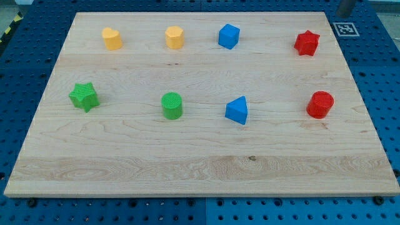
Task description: Move the red star towards the red circle
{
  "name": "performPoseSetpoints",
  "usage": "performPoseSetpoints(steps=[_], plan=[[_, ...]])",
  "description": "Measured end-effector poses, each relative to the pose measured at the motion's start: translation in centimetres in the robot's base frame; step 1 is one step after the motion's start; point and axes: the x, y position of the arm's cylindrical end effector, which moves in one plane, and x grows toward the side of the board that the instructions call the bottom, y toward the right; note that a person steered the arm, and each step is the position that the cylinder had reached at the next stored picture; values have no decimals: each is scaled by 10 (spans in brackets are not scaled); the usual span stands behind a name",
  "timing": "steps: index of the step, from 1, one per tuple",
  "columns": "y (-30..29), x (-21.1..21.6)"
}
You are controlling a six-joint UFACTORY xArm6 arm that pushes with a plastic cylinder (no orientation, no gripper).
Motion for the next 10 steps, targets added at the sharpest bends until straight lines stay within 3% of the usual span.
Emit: performPoseSetpoints(steps=[6,8,10], plan=[[-5,0],[-38,46],[-80,55]])
